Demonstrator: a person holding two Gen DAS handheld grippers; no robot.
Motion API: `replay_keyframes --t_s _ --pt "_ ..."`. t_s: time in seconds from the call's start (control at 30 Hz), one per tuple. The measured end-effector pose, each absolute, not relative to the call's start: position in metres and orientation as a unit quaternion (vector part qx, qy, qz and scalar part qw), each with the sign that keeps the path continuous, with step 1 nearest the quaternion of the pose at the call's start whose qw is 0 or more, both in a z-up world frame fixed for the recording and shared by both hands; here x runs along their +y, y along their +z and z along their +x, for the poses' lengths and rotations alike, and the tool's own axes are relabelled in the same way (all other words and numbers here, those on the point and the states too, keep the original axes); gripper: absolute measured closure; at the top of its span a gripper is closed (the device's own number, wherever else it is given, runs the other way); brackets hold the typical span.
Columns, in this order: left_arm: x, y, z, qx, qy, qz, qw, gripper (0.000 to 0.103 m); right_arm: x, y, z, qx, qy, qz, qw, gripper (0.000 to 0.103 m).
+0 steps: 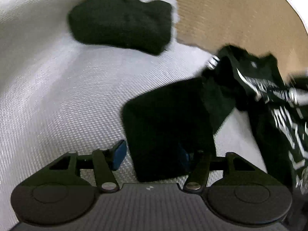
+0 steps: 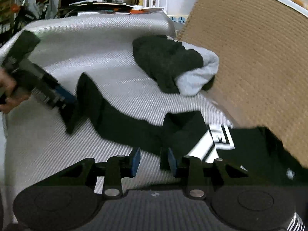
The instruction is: Fold clothes
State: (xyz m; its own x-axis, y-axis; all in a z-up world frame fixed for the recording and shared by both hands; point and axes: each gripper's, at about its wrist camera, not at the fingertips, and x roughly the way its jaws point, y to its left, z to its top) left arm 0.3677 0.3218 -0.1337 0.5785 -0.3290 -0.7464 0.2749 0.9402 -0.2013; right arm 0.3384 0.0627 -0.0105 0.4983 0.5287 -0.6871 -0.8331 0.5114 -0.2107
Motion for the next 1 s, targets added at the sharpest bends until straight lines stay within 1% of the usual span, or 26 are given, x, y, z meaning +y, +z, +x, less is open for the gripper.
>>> replay_keyframes --t_s 0.07,0.1,0.17,0.2,0.23,0.37,0.47,0.53,0.67,0.7,0.73,0.77,1.0 --pt "0.319 -0.134 0.364 0.42 -0.169 -0.012 0.892 0.055 0.073 -0.014 0.351 0.285 0.412 -0.278 0.82 0.067" --pt "0.32 -0.135 0.362 0.417 -0.17 -0.008 0.893 0.056 0.079 -0.018 0.357 0.291 0.413 -0.281 0.816 0.067" --pt "0.321 -0.135 0.361 0.412 -0.164 -0.008 0.896 0.07 0.087 -0.025 0.367 0.307 0.418 -0.284 0.807 0.067" --pt "0.323 -0.135 0.36 0.409 -0.166 -0.01 0.897 0.074 0.092 -0.028 0.371 0.311 0.42 -0.286 0.803 0.067" --pt "0.324 -0.135 0.359 0.408 -0.167 -0.014 0.897 0.079 0.096 -0.03 0.374 0.315 0.422 -0.289 0.8 0.067" --pt "0.328 -0.133 0.355 0.402 -0.18 -0.013 0.897 0.087 0.111 -0.034 0.386 0.329 0.44 -0.297 0.781 0.067" --pt "0.332 -0.131 0.353 0.401 -0.189 -0.014 0.896 0.089 0.117 -0.041 0.397 0.351 0.449 -0.3 0.765 0.066" --pt "0.338 -0.127 0.351 0.4 -0.19 -0.016 0.897 0.09 0.12 -0.046 0.404 0.368 0.455 -0.302 0.753 0.061" --pt "0.361 -0.117 0.349 0.395 -0.176 -0.023 0.901 0.09 0.12 -0.055 0.413 0.404 0.467 -0.294 0.73 0.062" --pt "0.368 -0.114 0.35 0.397 -0.171 -0.024 0.902 0.09 0.118 -0.056 0.413 0.404 0.469 -0.29 0.73 0.065" --pt "0.373 -0.112 0.351 0.399 -0.167 -0.021 0.902 0.091 0.115 -0.056 0.412 0.399 0.471 -0.286 0.733 0.082" --pt "0.376 -0.109 0.351 0.4 -0.165 -0.014 0.902 0.091 0.112 -0.054 0.41 0.391 0.472 -0.283 0.738 0.093" --pt "0.382 -0.087 0.343 0.38 -0.158 0.049 0.91 0.092 0.087 -0.032 0.383 0.313 0.495 -0.294 0.755 0.094"
